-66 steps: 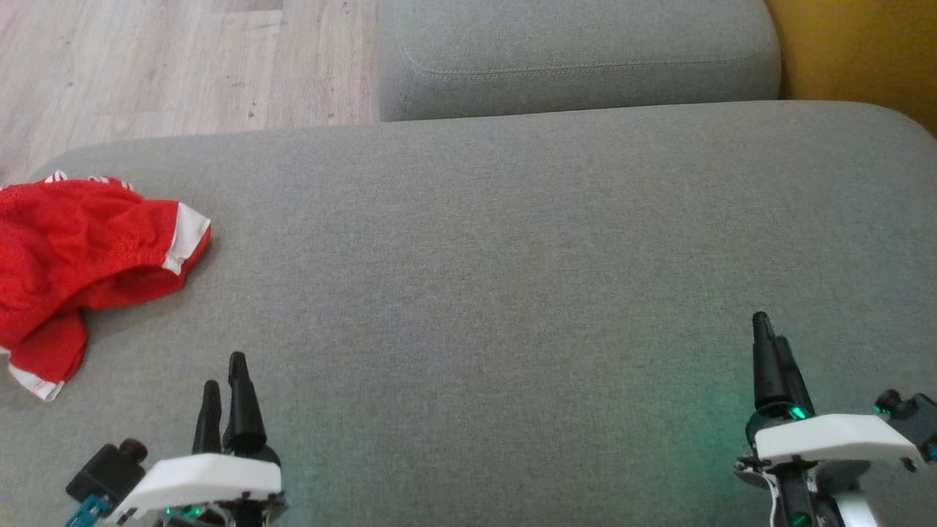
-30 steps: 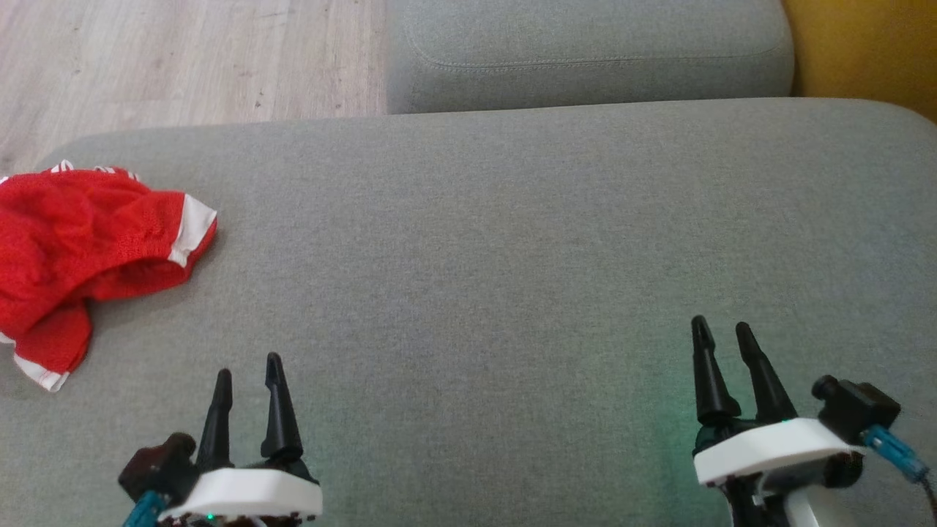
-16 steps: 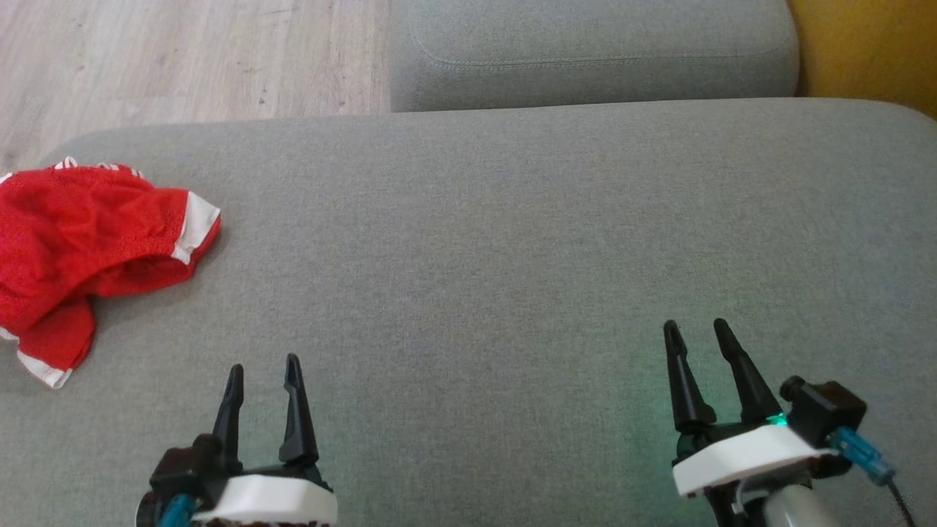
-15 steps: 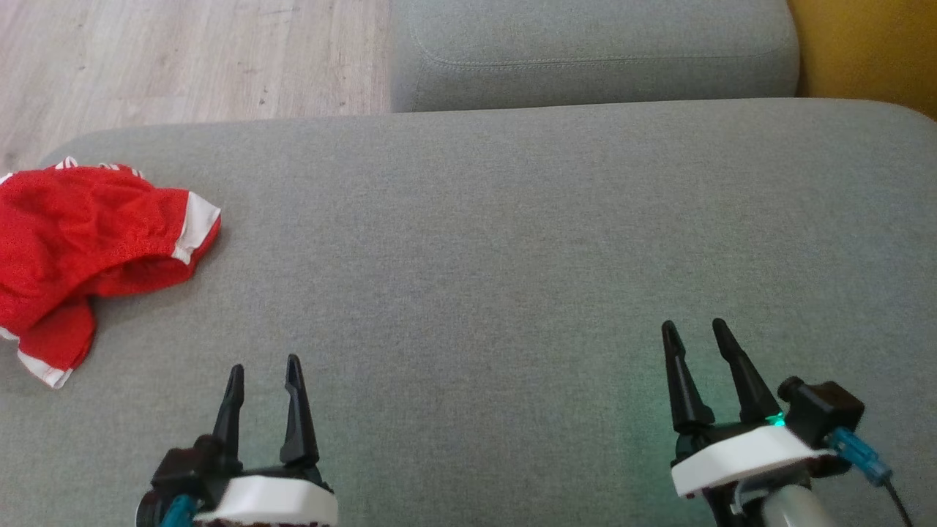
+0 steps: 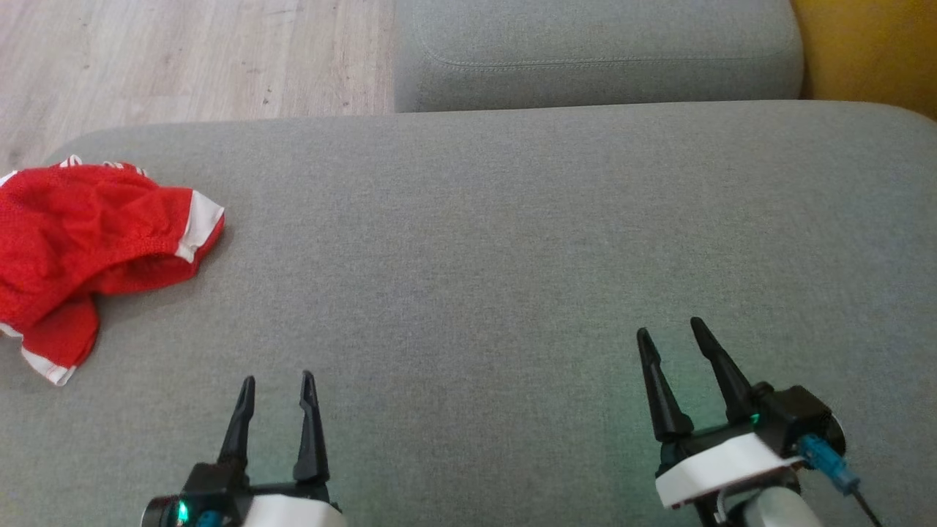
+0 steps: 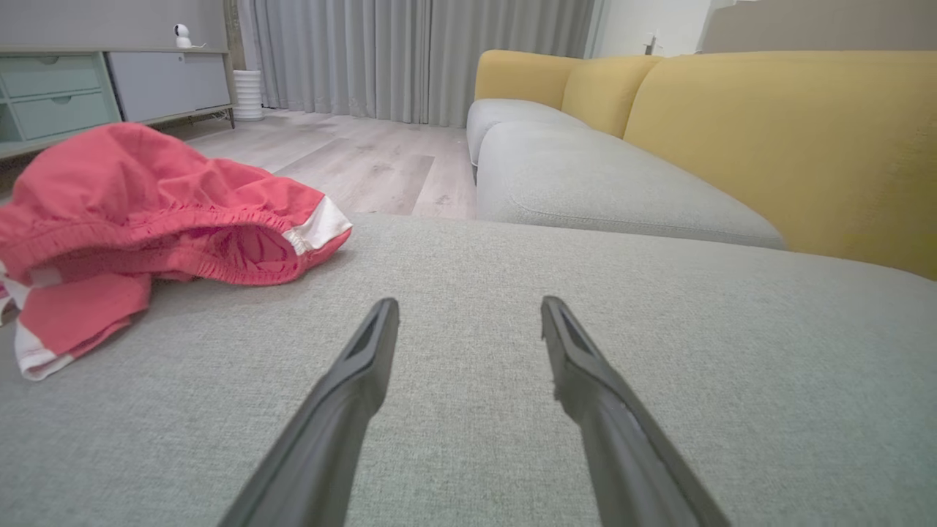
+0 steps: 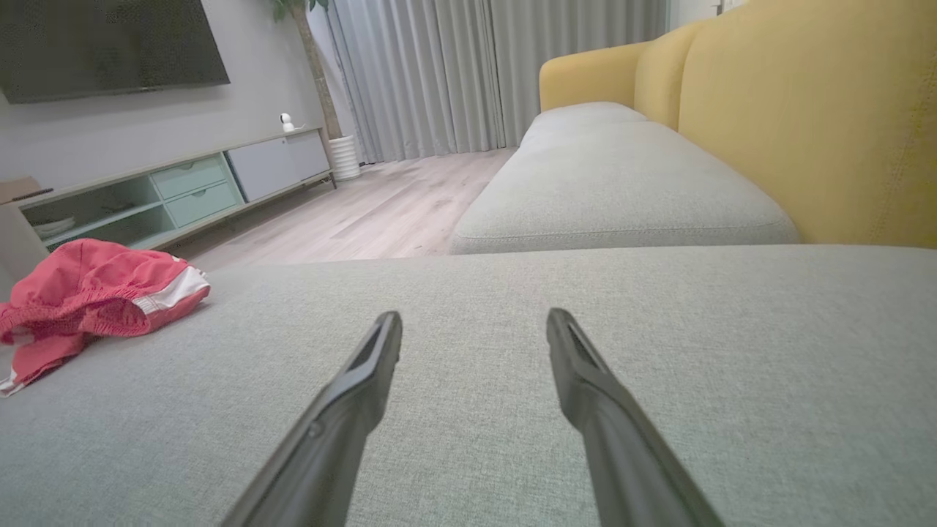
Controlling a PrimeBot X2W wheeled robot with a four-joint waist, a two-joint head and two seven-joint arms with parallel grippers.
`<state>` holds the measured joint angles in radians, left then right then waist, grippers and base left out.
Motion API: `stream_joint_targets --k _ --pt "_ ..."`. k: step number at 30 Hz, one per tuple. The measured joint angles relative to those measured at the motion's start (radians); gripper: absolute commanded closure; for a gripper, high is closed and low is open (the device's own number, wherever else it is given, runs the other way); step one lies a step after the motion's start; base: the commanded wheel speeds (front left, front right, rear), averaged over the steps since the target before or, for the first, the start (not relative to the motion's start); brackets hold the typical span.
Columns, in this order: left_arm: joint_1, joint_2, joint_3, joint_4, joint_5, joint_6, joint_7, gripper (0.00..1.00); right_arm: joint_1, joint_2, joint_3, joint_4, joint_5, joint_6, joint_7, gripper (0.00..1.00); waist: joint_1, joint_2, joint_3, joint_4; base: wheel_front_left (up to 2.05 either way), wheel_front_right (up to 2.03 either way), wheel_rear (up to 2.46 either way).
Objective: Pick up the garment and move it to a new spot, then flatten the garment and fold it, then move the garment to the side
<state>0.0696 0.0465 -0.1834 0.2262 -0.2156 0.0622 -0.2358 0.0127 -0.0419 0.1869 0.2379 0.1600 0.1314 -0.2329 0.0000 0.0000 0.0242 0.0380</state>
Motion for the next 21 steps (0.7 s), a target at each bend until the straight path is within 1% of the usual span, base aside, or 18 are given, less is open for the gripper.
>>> stream_joint_targets --k 5,21 --pt "0.000 0.000 -0.007 0.004 0.036 0.010 -0.009 0.00 0.000 0.000 0.004 -0.002 -0.047 0.000 -0.017 0.00 0.0000 0.0000 0.001 0.002 0.00 0.00 0.00" --pt "0.001 0.003 -0.009 0.015 0.029 0.018 -0.004 0.00 0.000 -0.001 -0.003 0.022 -0.021 0.000 -0.018 0.00 0.0000 0.0000 -0.016 0.008 0.00 0.00 0.00"
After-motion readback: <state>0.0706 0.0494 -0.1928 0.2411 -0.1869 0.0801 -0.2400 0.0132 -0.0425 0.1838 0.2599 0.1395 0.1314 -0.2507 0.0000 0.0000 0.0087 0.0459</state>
